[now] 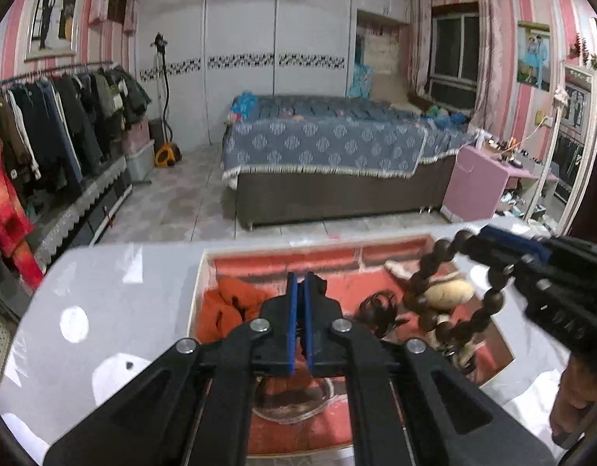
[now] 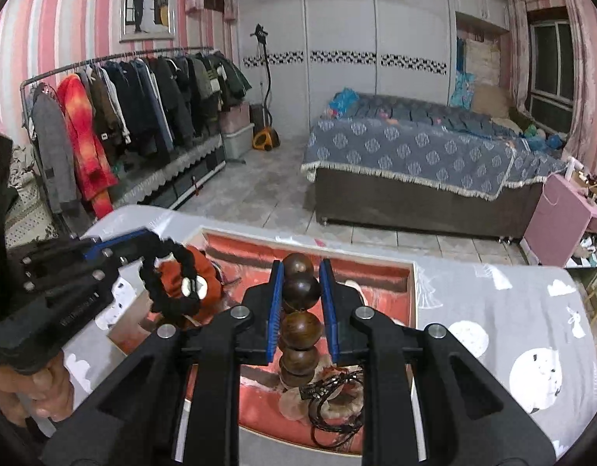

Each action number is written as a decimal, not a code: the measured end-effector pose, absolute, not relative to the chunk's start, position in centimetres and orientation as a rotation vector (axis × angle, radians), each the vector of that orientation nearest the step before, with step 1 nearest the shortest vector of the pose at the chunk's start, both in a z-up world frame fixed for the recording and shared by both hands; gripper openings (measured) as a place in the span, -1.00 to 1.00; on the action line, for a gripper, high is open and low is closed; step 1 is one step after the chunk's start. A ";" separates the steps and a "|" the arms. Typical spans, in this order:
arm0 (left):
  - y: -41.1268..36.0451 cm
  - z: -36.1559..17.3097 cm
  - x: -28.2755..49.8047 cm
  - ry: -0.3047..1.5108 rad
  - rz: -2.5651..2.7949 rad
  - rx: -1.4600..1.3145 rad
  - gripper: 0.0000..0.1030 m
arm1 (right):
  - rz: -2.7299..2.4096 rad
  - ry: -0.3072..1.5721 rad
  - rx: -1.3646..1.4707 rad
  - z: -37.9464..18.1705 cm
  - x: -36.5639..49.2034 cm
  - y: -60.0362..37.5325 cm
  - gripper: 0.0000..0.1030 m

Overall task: Organize jewelry
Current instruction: 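Carry the black hair tie and wooden bead bracelet over the tray with both tools, then open both tools to release the hair tie and bead bracelet into the tray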

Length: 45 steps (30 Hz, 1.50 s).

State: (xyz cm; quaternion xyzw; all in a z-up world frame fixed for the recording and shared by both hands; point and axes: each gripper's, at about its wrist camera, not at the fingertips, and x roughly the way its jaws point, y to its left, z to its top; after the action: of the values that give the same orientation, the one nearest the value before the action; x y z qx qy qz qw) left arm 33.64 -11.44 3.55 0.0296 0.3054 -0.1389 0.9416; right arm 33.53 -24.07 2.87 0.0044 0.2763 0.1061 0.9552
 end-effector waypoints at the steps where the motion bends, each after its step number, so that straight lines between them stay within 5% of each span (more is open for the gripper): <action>1: -11.2 3.2 34.0 0.629 -0.282 0.058 -0.94 | 0.212 0.569 0.010 2.5 33.8 -24.1 -0.62; 28: -10.4 -1.4 36.9 0.757 -0.226 0.086 -0.86 | 0.147 0.693 0.048 -2.5 36.7 -27.0 -0.60; 31: -10.9 -1.3 36.6 0.752 -0.225 0.103 -0.85 | 0.141 0.667 0.060 -1.9 36.3 -27.2 -0.32; 36: -11.4 -0.3 35.7 0.716 -0.222 0.110 -0.85 | 0.130 0.645 0.066 -1.0 35.8 -27.7 -0.31; 37: -11.4 0.2 35.4 0.702 -0.221 0.111 -0.72 | 0.128 0.641 0.068 -0.7 35.7 -27.9 -0.27; 40: -11.4 2.3 34.0 0.627 -0.195 0.106 0.20 | 0.108 0.608 0.084 0.5 34.9 -28.7 0.18; 45: -11.4 6.4 30.4 0.516 -0.209 0.097 0.20 | 0.093 0.553 0.093 2.6 32.6 -29.4 0.30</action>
State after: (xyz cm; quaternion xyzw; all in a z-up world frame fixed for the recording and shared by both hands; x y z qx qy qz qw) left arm 30.43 -11.42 6.40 0.0479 0.2544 -0.1029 0.9604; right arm 32.65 -29.36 2.62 0.0459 0.2729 0.0460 0.9598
